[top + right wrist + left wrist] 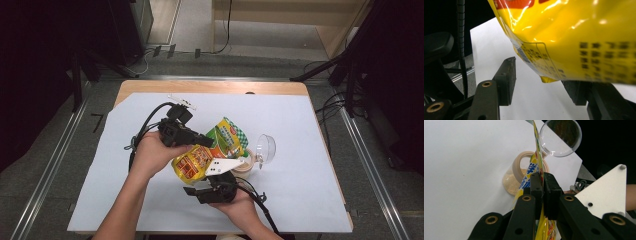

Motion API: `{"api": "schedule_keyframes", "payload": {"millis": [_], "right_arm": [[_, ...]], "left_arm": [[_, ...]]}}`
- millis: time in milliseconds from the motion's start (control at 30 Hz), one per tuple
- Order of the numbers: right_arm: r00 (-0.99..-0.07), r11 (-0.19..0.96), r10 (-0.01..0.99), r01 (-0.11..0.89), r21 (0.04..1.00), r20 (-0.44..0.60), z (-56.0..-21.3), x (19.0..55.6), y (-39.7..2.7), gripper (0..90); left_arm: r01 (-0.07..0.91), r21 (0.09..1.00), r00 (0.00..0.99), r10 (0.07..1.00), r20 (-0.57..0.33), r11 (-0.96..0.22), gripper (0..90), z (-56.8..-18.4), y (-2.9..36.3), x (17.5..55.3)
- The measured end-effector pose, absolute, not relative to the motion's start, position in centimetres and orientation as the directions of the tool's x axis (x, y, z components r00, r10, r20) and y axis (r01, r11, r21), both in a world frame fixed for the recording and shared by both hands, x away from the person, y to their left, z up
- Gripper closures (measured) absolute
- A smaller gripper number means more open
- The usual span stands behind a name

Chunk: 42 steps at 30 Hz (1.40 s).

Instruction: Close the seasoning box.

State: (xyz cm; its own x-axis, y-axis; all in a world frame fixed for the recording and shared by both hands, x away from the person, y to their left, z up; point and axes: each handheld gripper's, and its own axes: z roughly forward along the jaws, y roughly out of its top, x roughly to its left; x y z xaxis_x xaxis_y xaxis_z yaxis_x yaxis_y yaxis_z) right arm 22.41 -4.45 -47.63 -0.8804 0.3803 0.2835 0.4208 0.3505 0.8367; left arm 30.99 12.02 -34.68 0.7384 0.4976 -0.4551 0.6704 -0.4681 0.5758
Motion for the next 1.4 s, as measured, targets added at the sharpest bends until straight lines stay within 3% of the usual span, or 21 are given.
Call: {"api": "schedule_keyframes", "payload": {"millis": [767,1400], "right_arm": [[-0.871,0.343,0.416,0.416,0.842,0.261,-47.1,21.6,-6.0,48.5],[-0.861,0.325,0.441,0.415,0.850,0.252,-46.6,20.7,-8.3,48.6]], "left_arm": [[0.653,0.592,0.753,0.484,-0.445,-0.472,88.2,-35.6,14.2,30.9],[0.596,0.651,0.801,0.405,-0.441,-0.470,89.4,-36.7,15.8,31.3]]}}
